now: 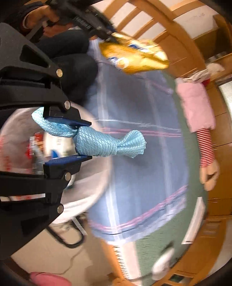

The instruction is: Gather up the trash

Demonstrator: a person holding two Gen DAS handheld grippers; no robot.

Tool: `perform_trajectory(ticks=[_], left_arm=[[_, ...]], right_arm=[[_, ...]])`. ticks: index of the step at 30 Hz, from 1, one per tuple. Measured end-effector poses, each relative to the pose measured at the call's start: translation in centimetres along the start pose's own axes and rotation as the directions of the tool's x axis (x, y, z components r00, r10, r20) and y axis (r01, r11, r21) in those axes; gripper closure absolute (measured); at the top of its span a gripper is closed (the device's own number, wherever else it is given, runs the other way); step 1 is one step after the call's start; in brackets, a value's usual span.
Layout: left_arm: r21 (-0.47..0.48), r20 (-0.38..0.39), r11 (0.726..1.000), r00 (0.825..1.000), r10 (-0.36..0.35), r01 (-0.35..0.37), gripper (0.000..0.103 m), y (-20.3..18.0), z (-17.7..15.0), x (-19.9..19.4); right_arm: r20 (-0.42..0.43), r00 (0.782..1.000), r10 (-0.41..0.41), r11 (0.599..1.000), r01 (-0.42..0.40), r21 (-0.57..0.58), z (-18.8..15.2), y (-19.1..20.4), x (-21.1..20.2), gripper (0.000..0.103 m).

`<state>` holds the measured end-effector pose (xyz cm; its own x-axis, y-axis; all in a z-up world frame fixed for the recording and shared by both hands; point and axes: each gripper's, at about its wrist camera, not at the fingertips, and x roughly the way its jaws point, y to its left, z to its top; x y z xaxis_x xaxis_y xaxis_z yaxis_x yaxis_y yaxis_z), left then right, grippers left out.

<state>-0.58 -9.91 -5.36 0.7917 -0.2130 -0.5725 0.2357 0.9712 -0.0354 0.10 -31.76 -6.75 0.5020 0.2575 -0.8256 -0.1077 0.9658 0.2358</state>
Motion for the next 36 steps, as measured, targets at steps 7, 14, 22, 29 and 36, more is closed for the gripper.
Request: perform_trajectory(ticks=[7,14,22,29,36], left_arm=[[0.058,-0.092,0.991,0.989,-0.112,0.118,0.061,-3.9,-2.5,0.7],[0.095,-0.187,0.971,0.962,-0.200,0.220,0.017,-7.0,-4.8,2.5],[0.002,-0.044,0.990,0.989,0.142,-0.142,0.004,-3.8,-4.2,-2.0],[-0.126,-0.010,0.978,0.986,0.168,-0.168,0.004,-0.3,-3.1,-5.3],[-0.103,0.008,0.977,0.982,0.190,-0.188,0.004,-0.1,-2.9,-6.3]], right_arm=[[0.086,0.996,-0.023,0.990,0.010,0.142,-0.8,-3.1,-4.1,0.035],[0.160,0.984,-0.077,0.986,0.051,0.160,-1.5,-4.4,-6.8,0.032],[0.250,0.946,-0.207,0.978,0.193,0.080,-3.4,-2.4,-6.9,0.019],[0.351,0.913,-0.207,0.976,0.217,0.011,-4.2,0.9,-6.6,0.012],[0.433,0.884,-0.178,0.979,0.203,-0.011,-4.3,2.8,-8.1,0.004]])
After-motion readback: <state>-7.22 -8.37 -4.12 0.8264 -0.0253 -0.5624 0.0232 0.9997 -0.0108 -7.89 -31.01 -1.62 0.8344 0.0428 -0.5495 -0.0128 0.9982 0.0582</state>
